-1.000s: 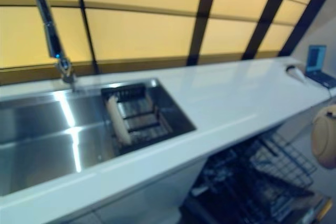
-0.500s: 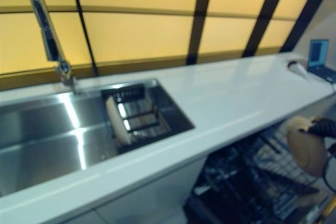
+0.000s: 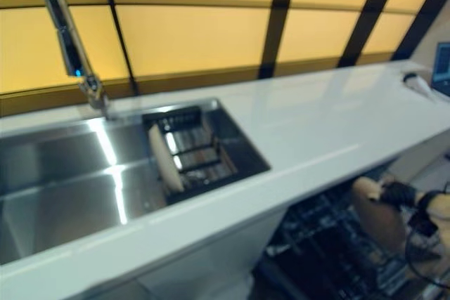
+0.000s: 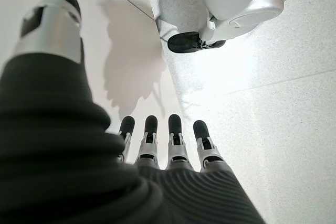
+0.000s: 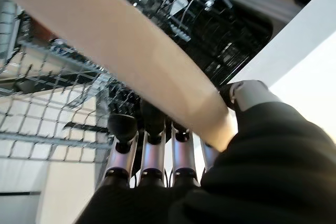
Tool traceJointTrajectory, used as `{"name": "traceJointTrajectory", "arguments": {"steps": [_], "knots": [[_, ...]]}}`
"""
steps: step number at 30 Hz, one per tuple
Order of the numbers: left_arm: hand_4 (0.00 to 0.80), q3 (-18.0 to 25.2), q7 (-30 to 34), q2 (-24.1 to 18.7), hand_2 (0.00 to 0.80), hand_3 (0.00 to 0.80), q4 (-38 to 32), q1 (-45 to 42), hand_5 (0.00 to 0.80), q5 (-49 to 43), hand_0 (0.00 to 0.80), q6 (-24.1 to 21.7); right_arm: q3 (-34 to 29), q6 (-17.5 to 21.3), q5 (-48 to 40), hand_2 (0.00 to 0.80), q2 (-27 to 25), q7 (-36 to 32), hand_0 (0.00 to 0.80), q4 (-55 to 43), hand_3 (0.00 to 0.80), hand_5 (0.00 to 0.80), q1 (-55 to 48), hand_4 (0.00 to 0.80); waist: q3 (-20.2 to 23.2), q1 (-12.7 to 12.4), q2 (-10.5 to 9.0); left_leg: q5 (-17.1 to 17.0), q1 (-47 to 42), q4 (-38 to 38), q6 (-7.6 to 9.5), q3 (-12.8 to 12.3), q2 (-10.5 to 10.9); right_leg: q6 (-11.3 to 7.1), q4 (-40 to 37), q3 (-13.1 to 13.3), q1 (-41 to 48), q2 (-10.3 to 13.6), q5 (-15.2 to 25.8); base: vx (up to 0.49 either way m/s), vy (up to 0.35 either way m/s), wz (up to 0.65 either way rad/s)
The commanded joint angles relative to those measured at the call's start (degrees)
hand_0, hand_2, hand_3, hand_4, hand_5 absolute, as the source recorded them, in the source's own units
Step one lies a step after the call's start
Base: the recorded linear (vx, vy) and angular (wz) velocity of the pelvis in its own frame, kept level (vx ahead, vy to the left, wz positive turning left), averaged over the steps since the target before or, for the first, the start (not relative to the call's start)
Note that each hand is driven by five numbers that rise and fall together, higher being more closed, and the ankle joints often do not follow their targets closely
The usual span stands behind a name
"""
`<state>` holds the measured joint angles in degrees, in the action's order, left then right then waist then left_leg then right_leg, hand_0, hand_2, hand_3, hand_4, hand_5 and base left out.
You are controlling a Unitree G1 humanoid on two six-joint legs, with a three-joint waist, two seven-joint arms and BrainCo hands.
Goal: Take plates into dishwasher
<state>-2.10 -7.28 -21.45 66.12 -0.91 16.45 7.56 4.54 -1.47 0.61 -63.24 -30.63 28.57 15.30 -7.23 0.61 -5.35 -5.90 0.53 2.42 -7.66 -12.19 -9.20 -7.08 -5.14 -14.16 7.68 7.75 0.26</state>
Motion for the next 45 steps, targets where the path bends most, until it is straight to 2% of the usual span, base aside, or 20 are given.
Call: {"name": "traceJointTrajectory", "arguments": {"steps": [1, 9, 24, 30, 45], "knots": [[0.000, -0.3, -0.4, -0.9, 0.000, 0.000, 3.1, 2.7, 0.000, -2.6, 0.000, -1.4, -0.3, 0.2, 2.1, 0.800, -1.0, -1.1, 0.800, -3.9, 0.800, 0.800, 1.0, 0.800, 2.1, -1.0, -0.18, -0.7, 0.1, 1.2, 0.46, 1.1, 0.9, 1.99, 1.1, -0.3, -0.1, -2.9, 0.0, 0.000, 0.000, 0.00], [0.000, -0.2, -0.3, -0.6, 0.000, 0.000, 3.1, 2.9, 0.000, -2.5, 0.000, -1.6, 2.4, -0.6, 3.4, 0.800, 1.2, -3.9, 0.800, -5.2, 0.800, 0.800, 0.8, 0.800, 1.9, -1.4, -0.21, -0.7, 0.0, 1.3, 0.67, 1.2, 0.9, 2.11, 1.1, -0.3, 0.4, -3.0, -0.2, 0.000, 0.000, 0.00], [0.000, 0.2, -0.2, -1.4, 0.000, 0.000, 2.9, 3.6, 0.000, -2.8, 0.000, -1.6, 6.4, 0.5, 7.9, 0.800, 3.9, -8.3, 0.800, -4.5, 0.800, 0.800, 0.5, 0.800, 1.7, -2.0, -0.03, -0.6, -0.2, 1.5, 0.78, 1.6, 1.0, 2.03, 1.4, -0.6, 0.7, -2.9, -0.5, 0.000, 0.000, 0.00], [0.000, -0.1, -0.2, -1.2, 0.000, 0.000, 2.9, 4.0, 0.000, -2.9, 0.000, -1.8, 9.4, 1.7, 12.9, 0.800, 4.9, -8.4, 0.800, -3.5, 0.800, 0.800, 1.5, 0.800, 1.6, -2.2, 0.07, -0.7, -0.4, 1.5, 0.66, 1.7, 0.9, 2.04, 1.3, -0.8, 0.9, -2.8, -0.5, 0.000, 0.000, 0.00], [0.000, -1.3, 0.3, -1.1, 0.000, 0.000, 2.4, 5.6, 0.000, -3.4, 0.000, -2.0, 15.8, -0.6, 23.1, 0.800, 10.9, -6.1, 0.800, 2.1, 0.800, 0.800, 5.1, 0.800, 1.0, -3.6, 1.14, -1.0, 0.0, 1.6, 0.50, 2.6, 0.8, 2.10, 1.5, -1.8, 0.6, -2.6, -0.6, -0.002, -0.004, 0.01]]}}
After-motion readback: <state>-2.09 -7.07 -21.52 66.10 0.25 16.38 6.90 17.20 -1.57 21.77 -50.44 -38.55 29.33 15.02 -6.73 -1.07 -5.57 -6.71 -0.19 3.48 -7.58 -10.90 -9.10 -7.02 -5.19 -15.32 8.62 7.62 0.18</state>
